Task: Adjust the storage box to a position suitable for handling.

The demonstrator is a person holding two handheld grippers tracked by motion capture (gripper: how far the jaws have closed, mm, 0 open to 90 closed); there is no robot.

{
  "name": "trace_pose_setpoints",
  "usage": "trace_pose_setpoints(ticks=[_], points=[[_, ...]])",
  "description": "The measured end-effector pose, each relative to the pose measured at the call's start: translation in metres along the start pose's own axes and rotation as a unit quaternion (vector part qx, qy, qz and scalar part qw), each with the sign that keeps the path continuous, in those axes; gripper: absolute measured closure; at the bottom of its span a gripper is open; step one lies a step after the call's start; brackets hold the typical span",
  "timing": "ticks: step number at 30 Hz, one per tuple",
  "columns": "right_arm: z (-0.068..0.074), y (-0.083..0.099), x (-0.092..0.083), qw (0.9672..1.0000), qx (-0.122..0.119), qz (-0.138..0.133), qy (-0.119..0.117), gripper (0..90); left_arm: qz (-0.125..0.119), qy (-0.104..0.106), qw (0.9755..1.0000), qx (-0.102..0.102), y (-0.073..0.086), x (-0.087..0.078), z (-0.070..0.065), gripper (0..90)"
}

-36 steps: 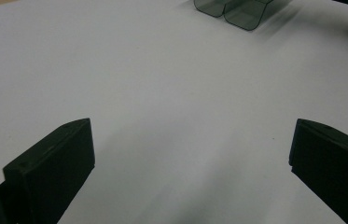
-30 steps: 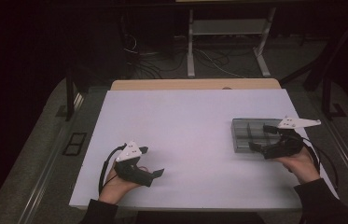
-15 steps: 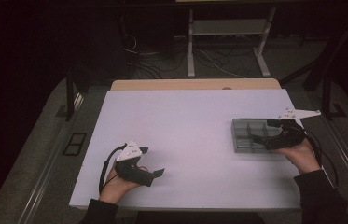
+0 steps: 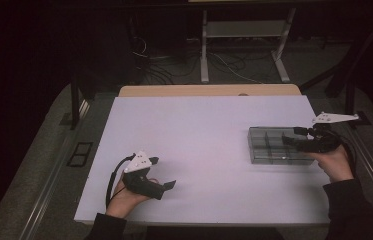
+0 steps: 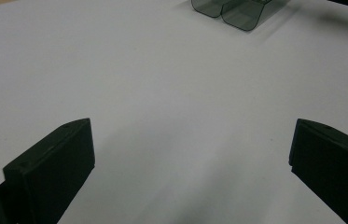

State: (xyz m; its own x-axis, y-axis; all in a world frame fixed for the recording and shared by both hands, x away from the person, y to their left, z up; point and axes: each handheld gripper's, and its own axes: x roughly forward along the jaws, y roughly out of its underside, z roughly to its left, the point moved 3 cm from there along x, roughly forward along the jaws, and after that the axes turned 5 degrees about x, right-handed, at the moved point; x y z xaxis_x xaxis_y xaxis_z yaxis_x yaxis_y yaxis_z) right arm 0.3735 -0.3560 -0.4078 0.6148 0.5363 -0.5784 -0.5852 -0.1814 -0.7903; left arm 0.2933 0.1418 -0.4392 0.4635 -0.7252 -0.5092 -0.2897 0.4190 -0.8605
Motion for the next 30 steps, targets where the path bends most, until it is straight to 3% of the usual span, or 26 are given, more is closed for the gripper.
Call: trace_pose_setpoints(ticks=[19, 22, 30], points=[[-0.037, 0.007, -0.014, 0.9990, 0.022, -0.002, 0.038, 83.7, -0.004, -0.004, 1.0000, -0.003, 0.001, -0.004, 0.002, 0.0], [-0.041, 0.009, -0.016, 0.9987, 0.028, -0.003, 0.043, 88.7, -0.003, -0.004, 1.0000, -0.004, 0.002, -0.005, 0.002, 0.0], [-0.054, 0.018, -0.016, 0.9976, 0.040, 0.008, 0.056, 89.2, -0.004, -0.009, 0.9999, -0.007, 0.004, -0.008, 0.004, 0.0]])
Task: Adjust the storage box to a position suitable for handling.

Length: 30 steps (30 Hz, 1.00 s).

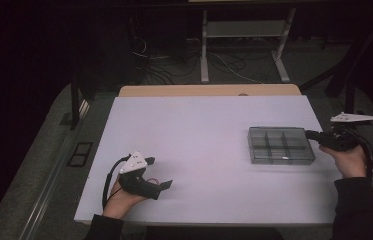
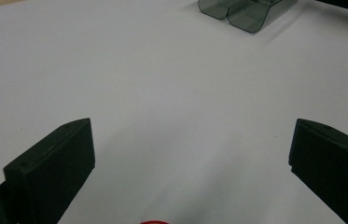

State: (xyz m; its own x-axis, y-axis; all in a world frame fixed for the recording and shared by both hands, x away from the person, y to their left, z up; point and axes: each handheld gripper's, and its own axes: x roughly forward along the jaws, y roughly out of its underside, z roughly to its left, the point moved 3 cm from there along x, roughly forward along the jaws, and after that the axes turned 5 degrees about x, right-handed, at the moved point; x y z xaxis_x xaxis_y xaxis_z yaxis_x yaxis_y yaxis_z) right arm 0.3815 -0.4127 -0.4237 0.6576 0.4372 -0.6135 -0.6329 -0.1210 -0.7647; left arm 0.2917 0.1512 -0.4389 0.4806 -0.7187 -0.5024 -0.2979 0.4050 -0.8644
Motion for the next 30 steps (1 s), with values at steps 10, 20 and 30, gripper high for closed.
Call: trace_pose_setpoints(ticks=[10, 20, 30], points=[[-0.013, 0.010, -0.002, 0.9996, 0.021, 0.008, 0.017, 89.2, -0.001, 0.002, 1.0000, 0.001, 0.000, 0.000, -0.002, 0.0], [-0.021, 0.025, 0.009, 0.9983, 0.036, 0.042, 0.018, 89.2, 0.002, 0.005, 1.0000, 0.003, 0.000, 0.001, -0.003, 0.0], [-0.019, 0.030, 0.016, 0.9974, 0.031, 0.064, 0.016, 89.2, 0.002, 0.006, 1.0000, 0.003, 0.000, 0.001, -0.003, 0.0]])
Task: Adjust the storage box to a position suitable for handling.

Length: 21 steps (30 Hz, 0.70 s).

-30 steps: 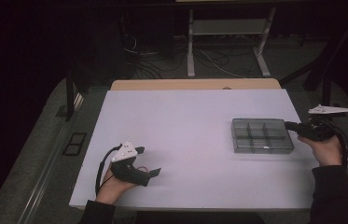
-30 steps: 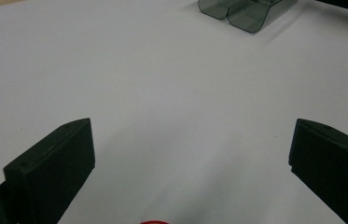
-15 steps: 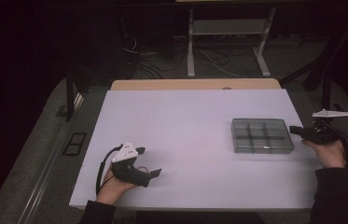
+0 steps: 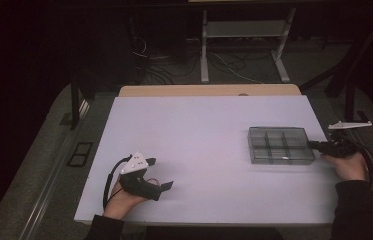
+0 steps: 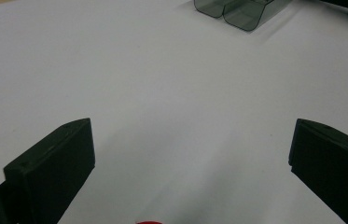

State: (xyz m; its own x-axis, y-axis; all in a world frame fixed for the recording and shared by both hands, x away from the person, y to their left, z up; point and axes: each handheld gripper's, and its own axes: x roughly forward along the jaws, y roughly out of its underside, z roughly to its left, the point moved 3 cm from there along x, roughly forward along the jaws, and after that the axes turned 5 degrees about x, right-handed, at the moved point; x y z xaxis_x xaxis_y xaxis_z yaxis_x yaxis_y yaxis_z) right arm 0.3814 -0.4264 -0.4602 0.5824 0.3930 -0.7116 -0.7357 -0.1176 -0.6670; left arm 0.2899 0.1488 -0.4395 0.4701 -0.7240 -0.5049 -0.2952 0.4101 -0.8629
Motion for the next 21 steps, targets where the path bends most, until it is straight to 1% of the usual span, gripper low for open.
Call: trace_pose_setpoints(ticks=[14, 21], points=[[0.0024, 0.0034, 0.0005, 1.0000, -0.005, 0.005, 0.006, 89.3, 0.003, 0.002, 1.0000, 0.004, 0.0000, 0.0015, 0.0004, 0.0], [0.0048, 0.0034, 0.0000, 0.9999, -0.010, 0.006, 0.003, 89.3, 0.001, 0.003, 1.0000, 0.002, 0.0000, 0.0022, 0.0004, 0.0]])
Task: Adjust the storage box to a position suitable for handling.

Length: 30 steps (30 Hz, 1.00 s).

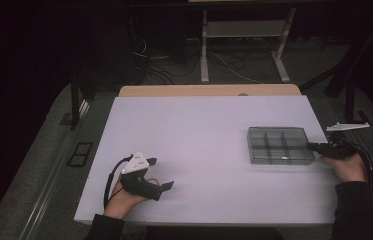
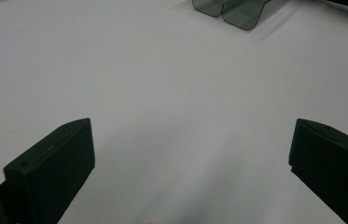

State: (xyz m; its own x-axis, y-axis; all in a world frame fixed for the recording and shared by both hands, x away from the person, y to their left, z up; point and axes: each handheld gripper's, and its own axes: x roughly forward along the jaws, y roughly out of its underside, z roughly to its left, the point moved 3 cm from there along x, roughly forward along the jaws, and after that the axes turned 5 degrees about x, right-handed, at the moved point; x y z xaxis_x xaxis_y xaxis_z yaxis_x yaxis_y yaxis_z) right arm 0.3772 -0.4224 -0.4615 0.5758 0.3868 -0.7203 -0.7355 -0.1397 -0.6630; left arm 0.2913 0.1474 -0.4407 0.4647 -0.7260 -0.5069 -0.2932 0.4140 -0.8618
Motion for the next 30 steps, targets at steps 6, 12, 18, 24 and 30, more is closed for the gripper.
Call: trace_pose_setpoints(ticks=[6, 12, 18, 24, 30], points=[[0.007, -0.002, 0.002, 0.9999, -0.010, 0.004, -0.006, 89.3, 0.000, 0.000, 1.0000, 0.002, 0.000, 0.000, 0.000, 0.0], [0.012, -0.003, 0.004, 0.9998, -0.017, 0.006, -0.012, 89.2, 0.000, 0.002, 1.0000, 0.001, 0.000, 0.001, 0.000, 0.0], [0.019, -0.005, 0.006, 0.9993, -0.033, 0.011, -0.017, 89.2, 0.002, 0.003, 1.0000, 0.002, 0.000, 0.001, -0.001, 0.0], [0.025, -0.006, 0.008, 0.9988, -0.042, 0.013, -0.021, 89.2, 0.002, 0.004, 1.0000, 0.003, 0.000, 0.002, -0.001, 0.0], [0.030, -0.007, 0.009, 0.9984, -0.048, 0.016, -0.026, 89.2, 0.004, 0.008, 0.9999, 0.007, 0.000, 0.003, -0.002, 0.0]])
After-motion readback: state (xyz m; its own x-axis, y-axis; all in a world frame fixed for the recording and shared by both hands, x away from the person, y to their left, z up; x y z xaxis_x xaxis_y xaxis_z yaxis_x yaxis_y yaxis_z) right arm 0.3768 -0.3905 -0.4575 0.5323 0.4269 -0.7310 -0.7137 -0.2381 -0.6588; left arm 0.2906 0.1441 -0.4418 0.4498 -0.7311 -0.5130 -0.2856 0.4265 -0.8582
